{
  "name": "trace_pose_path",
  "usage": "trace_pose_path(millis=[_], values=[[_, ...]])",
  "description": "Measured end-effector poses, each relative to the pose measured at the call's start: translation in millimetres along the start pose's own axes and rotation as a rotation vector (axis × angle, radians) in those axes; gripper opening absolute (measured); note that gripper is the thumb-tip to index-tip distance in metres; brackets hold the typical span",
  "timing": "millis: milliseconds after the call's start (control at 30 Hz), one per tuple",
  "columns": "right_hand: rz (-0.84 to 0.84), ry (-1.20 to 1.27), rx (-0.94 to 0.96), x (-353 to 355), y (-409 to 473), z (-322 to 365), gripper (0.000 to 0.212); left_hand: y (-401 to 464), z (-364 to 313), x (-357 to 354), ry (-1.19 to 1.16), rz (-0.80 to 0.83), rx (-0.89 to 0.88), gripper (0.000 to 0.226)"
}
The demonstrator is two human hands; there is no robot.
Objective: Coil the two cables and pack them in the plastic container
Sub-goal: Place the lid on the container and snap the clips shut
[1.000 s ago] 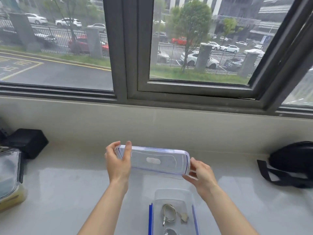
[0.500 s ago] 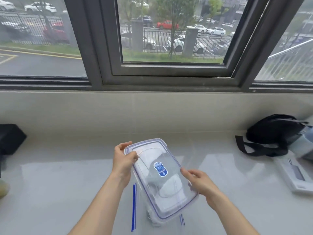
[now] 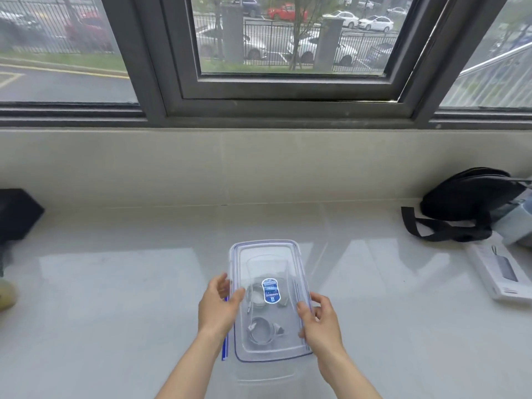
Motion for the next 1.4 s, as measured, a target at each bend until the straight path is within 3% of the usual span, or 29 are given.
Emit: trace_pose_path(millis=[267,533,933,1200,1400], values=[[-0.295,-0.619,0.171,5.1,-6.6,7.1,0.036,-17.6,13.0,-1.2,0.28,-0.082,-0.092,0.064],[-0.17,-0.545,0.02,0.3,-1.0,-17.6,0.032,-24.5,22.1,-5.1,0.361,-0.061,-0.108,0.065],[-0.142,-0.432,0.148,-8.3,-6.3,-13.1,0.026,-26.1,33.6,1.3,0.322,-0.128,-0.07,0.05],[-0.192,-0.282,0.044,-1.2,2.5,-23.4,0.019,-30.2,35.2,-2.3,0.334,-0.115,-0.181,0.045],[-0.135,-0.245,0.082,-5.1,-1.2,-25.3,0.019,-36.6,39.8,-5.6,0.352,-0.139,-0.223,0.046]])
Point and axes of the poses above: each hand's wrist, its own y-axis towards the middle knuckle, its own x-axis out of the back of the hand, z = x × y, the point moved 8 cm from there along y, towards the middle knuckle, and after that the axes turned 4 degrees about -x, right-handed, at the moved point
